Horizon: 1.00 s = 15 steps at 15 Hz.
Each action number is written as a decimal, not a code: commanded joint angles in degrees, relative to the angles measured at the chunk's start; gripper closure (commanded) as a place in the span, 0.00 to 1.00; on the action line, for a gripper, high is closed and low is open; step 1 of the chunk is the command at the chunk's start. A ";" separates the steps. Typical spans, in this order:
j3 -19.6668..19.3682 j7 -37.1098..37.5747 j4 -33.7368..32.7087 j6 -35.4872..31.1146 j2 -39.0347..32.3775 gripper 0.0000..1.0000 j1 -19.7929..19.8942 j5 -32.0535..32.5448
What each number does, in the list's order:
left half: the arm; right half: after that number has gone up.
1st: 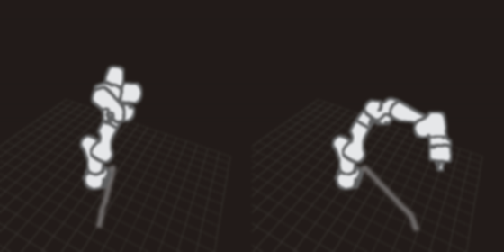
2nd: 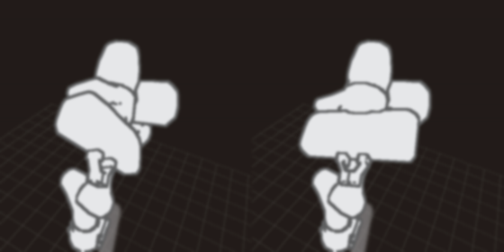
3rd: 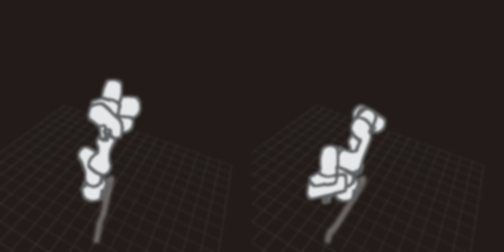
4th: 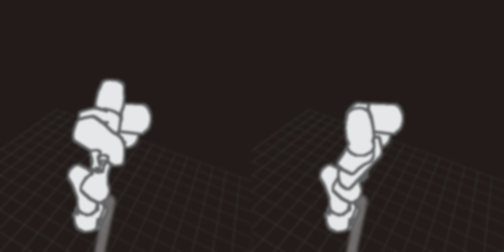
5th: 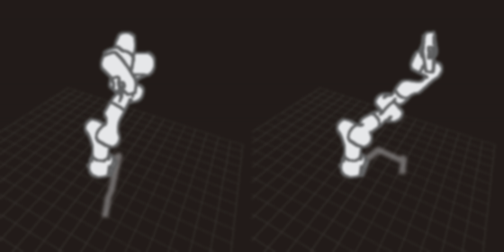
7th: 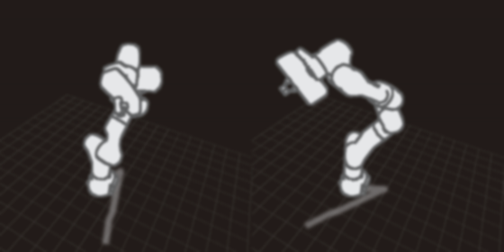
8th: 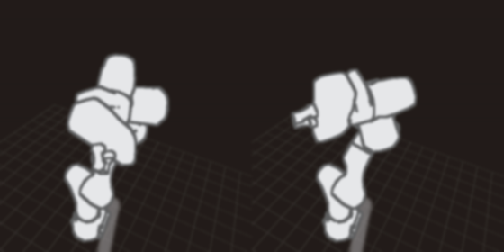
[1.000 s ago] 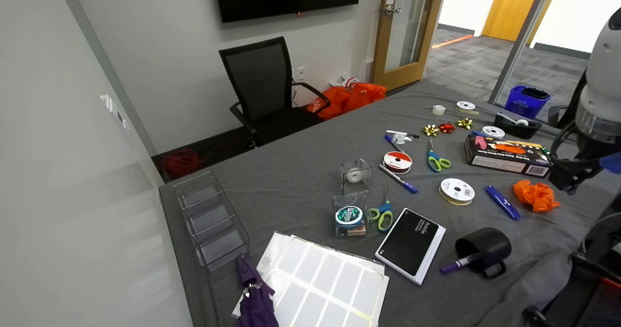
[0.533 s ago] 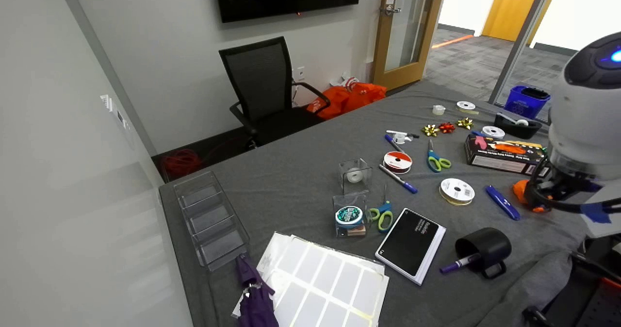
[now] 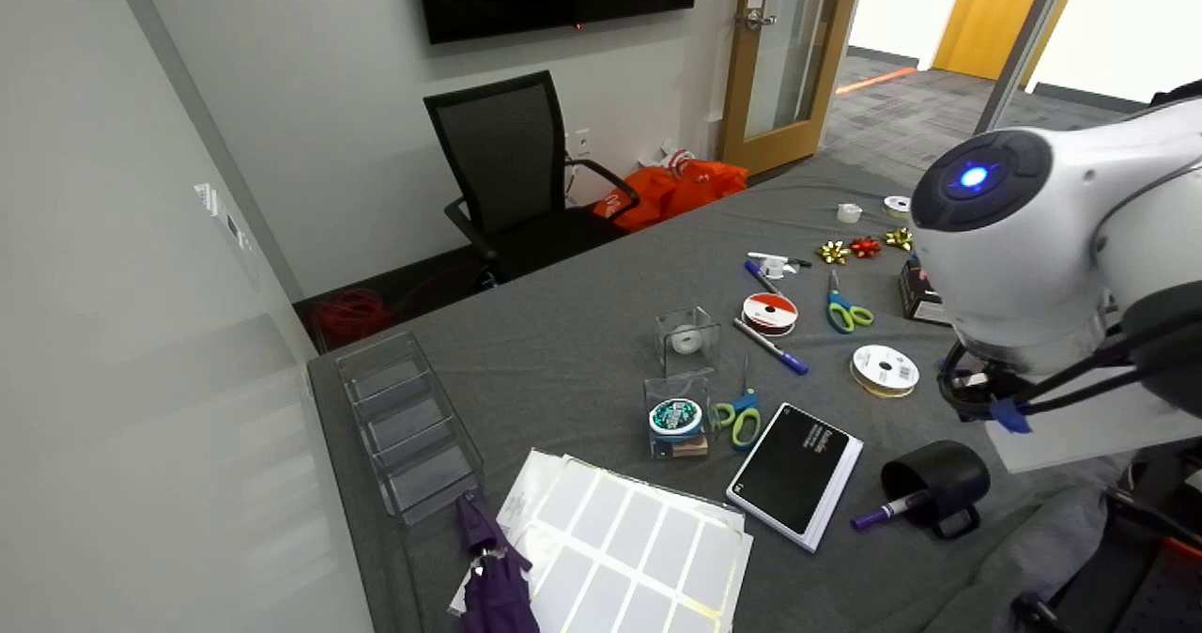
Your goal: Place the black mug upright.
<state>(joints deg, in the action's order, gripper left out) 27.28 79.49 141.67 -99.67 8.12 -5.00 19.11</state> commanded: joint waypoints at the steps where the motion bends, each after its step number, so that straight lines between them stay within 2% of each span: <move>1: -3.47 4.86 -6.79 5.14 -10.53 0.00 -3.46 3.59; 8: -9.58 11.60 -13.85 1.03 -22.95 0.00 -9.99 6.84; 12: -12.13 12.81 -15.95 -5.85 -27.86 0.00 -13.04 9.37; 15: -14.92 13.53 -17.15 -9.60 -30.64 0.00 -14.48 14.03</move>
<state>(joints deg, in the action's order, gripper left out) 15.40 92.44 126.48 -106.21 -19.41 -17.68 29.36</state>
